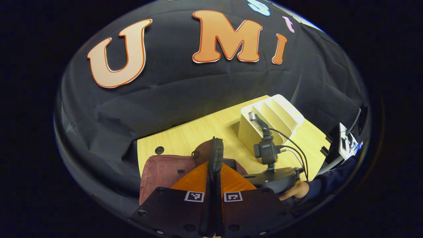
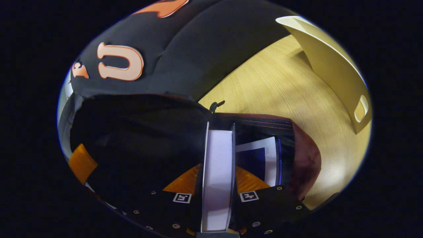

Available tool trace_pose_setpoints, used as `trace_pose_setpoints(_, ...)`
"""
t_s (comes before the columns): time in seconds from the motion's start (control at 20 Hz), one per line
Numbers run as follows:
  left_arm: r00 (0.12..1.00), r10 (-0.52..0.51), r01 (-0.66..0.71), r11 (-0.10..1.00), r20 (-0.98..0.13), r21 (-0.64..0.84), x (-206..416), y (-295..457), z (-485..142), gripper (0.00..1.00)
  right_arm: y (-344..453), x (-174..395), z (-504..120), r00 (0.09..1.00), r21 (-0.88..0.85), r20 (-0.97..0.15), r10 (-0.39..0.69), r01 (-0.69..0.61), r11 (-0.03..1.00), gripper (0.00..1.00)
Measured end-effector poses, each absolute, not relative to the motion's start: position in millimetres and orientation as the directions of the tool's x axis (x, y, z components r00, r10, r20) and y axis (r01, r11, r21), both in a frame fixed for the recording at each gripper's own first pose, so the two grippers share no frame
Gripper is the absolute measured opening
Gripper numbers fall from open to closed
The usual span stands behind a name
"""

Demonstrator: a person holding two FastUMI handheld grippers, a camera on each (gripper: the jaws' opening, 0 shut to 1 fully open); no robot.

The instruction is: Open the schoolbag, grab two books from the bookshelf and put them into the schoolbag.

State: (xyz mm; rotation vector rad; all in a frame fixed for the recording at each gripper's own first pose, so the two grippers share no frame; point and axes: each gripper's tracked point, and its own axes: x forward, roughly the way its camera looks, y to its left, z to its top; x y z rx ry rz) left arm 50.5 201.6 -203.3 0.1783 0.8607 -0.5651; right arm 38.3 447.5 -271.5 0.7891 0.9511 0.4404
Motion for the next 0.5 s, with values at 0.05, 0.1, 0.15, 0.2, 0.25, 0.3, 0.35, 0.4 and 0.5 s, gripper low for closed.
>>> trace_pose_setpoints(0.05, 0.519, -0.398, 0.538, 0.840, -0.757, -0.073, 51.0, 199.5, -202.2, 0.08, 453.6, 39.1, -275.7, 0.516, 0.772, -0.545, 0.661, 0.002, 0.636, 0.39)
trace_pose_setpoints(0.1, 0.519, -0.397, 0.536, 0.841, -0.757, -0.073, 49.5, 199.1, -202.5, 0.08, 459.5, 37.6, -279.4, 0.500, 0.777, -0.545, 0.673, 0.002, 0.629, 0.47)
trace_pose_setpoints(0.15, 0.523, -0.392, 0.531, 0.844, -0.757, -0.071, 49.9, 200.9, -201.9, 0.07, 461.5, 34.5, -281.7, 0.485, 0.778, -0.553, 0.678, 0.010, 0.628, 0.32)
trace_pose_setpoints(0.2, 0.529, -0.386, 0.521, 0.851, -0.756, -0.069, 50.9, 205.0, -203.4, 0.08, 460.0, 34.2, -283.9, 0.478, 0.758, -0.579, 0.660, 0.019, 0.652, 0.42)
trace_pose_setpoints(0.25, 0.537, -0.381, 0.515, 0.855, -0.753, -0.066, 52.8, 207.5, -203.1, 0.07, 455.8, 32.9, -288.9, 0.467, 0.719, -0.618, 0.633, 0.010, 0.695, 0.47)
trace_pose_setpoints(0.3, 0.536, -0.379, 0.507, 0.859, -0.754, -0.071, 53.1, 210.1, -205.7, 0.07, 450.3, 30.9, -288.6, 0.463, 0.696, -0.633, 0.620, -0.009, 0.718, 0.43)
trace_pose_setpoints(0.35, 0.534, -0.380, 0.504, 0.860, -0.755, -0.077, 51.2, 211.9, -207.2, 0.08, 446.6, 27.1, -282.7, 0.456, 0.697, -0.629, 0.630, -0.030, 0.717, 0.46)
trace_pose_setpoints(0.4, 0.542, -0.388, 0.499, 0.862, -0.746, -0.085, 51.4, 210.6, -206.4, 0.07, 438.3, 28.6, -276.7, 0.465, 0.680, -0.636, 0.616, -0.040, 0.732, 0.67)
trace_pose_setpoints(0.5, 0.557, -0.416, 0.511, 0.854, -0.719, -0.098, 52.0, 200.0, -202.3, 0.12, 411.8, 30.5, -266.7, 0.513, 0.636, -0.639, 0.573, -0.067, 0.769, 0.84)
